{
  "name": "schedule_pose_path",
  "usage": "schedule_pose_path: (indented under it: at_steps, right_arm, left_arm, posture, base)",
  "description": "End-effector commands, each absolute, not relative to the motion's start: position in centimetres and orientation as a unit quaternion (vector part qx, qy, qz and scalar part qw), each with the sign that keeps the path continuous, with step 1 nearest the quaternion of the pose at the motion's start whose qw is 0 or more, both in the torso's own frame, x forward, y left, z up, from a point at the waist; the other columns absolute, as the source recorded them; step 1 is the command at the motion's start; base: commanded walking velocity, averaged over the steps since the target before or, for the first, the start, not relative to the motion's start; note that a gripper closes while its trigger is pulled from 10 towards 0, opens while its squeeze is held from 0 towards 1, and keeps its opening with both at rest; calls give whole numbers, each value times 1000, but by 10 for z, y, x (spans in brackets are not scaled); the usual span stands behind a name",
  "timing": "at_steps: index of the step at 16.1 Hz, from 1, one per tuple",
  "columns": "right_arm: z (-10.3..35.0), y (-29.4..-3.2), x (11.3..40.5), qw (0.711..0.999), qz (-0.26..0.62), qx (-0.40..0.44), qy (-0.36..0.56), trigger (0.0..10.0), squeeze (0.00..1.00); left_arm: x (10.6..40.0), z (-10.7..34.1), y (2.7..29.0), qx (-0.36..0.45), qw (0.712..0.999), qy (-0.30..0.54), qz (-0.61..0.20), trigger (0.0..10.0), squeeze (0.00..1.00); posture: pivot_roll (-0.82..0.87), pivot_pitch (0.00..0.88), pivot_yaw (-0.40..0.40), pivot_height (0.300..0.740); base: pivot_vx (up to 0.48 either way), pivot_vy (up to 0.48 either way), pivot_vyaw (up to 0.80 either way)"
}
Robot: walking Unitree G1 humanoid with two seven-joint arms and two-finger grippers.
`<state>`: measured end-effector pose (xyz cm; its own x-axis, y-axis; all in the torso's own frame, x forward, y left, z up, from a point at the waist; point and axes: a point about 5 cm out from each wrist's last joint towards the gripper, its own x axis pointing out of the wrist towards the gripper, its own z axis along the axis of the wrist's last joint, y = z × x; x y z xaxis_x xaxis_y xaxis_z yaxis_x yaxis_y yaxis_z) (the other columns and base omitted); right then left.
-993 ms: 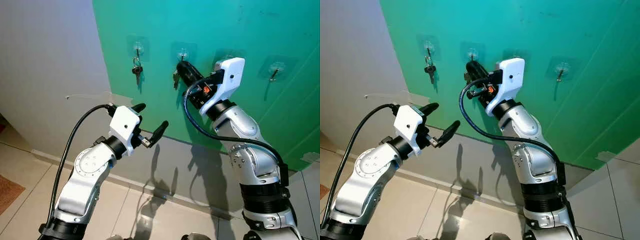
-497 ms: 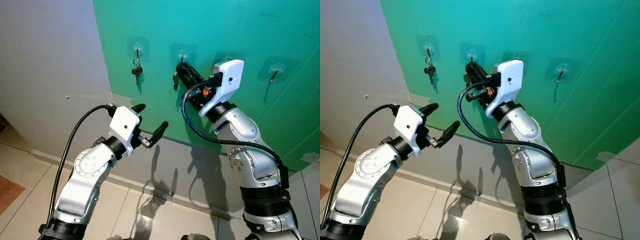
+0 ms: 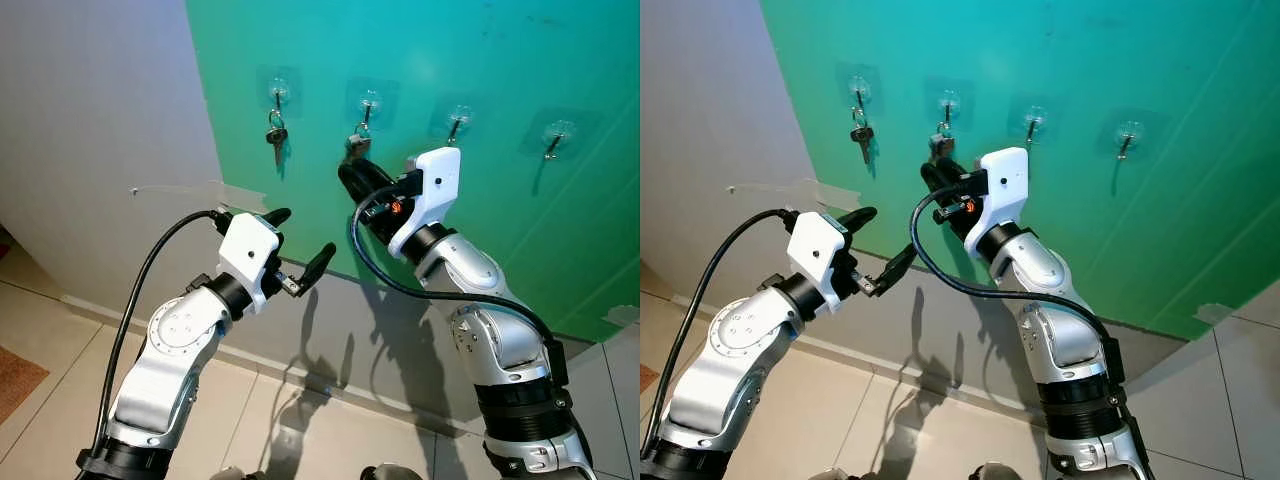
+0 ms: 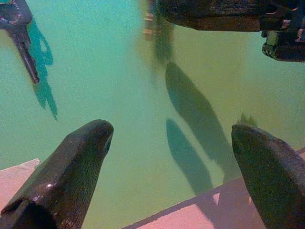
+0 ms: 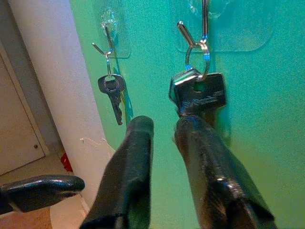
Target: Hang keys on a hook
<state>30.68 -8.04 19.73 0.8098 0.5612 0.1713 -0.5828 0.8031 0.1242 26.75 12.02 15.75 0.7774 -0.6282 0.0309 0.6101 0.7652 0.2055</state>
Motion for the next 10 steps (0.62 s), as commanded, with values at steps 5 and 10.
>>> schedule_pose_path:
  at_steps: [5,10]
  right_arm:
    - [199,-87,304,951,291,79,-69,10000,0]
    - [122,-151,270,991,125,10,45,10000,0]
  left_arm:
    - [265,159,124,86,945,-54,-311,10000,0]
    - [253,118,159,118,980,10,-163,10000,0]
  posture:
    - [-88,54,-30,740]
    - [-83,0,-47,740]
  base:
    - [0,0,0]
    - [0,0,0]
